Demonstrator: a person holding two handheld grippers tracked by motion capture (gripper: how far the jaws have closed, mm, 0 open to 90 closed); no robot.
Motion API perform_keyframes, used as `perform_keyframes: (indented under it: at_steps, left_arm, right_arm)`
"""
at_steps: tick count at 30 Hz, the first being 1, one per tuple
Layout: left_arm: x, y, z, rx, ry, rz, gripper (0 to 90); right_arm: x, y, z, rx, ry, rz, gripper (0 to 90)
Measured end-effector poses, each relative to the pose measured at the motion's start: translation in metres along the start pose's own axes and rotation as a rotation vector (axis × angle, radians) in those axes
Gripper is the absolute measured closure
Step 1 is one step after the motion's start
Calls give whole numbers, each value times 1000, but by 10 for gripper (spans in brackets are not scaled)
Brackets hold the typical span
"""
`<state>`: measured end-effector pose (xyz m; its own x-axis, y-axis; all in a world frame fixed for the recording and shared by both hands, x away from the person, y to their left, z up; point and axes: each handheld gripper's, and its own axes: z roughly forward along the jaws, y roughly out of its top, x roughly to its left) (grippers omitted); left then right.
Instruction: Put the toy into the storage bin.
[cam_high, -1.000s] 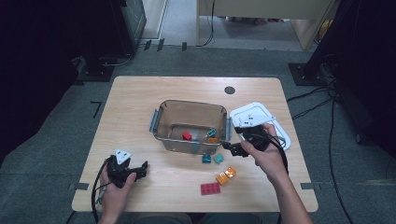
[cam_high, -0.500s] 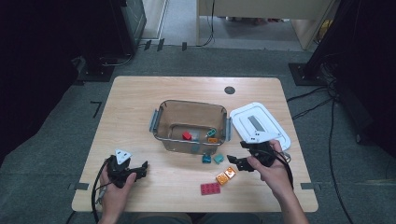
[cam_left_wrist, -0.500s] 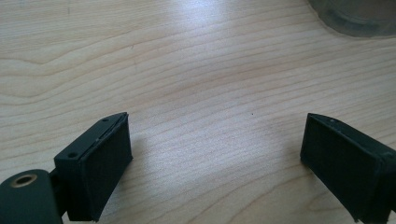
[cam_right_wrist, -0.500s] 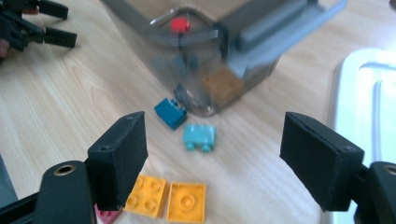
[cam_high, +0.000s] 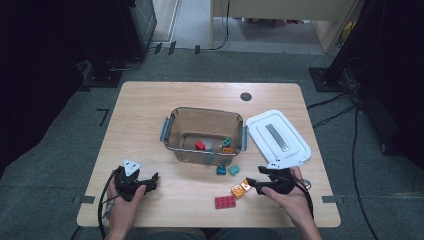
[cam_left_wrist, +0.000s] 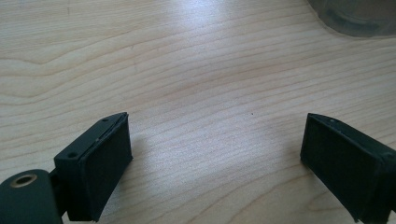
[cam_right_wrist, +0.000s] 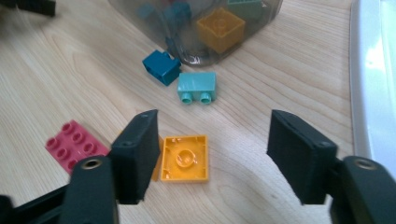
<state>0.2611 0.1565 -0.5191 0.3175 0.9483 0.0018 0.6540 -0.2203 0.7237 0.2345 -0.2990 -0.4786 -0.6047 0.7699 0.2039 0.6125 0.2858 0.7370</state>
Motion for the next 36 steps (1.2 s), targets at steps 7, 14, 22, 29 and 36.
perform_keyframes:
  at_steps: [7, 14, 22, 29, 36]
  left_arm:
    - [0, 0, 0, 0, 0, 0, 83]
    - [0, 0, 0, 0, -1, 0, 84]
    - [0, 0, 0, 0, -1, 1, 84]
    - [0, 0, 0, 0, -1, 1, 84]
    - [0, 0, 0, 0, -1, 1, 84]
  right_arm:
    - [5, -10, 11, 44, 24, -9, 480]
    - [7, -14, 18, 49, 27, -6, 539]
    - [14, -19, 27, 88, 21, -45, 491]
    - [19, -21, 30, 107, -3, -92, 525]
    - [17, -21, 27, 97, -39, -104, 598]
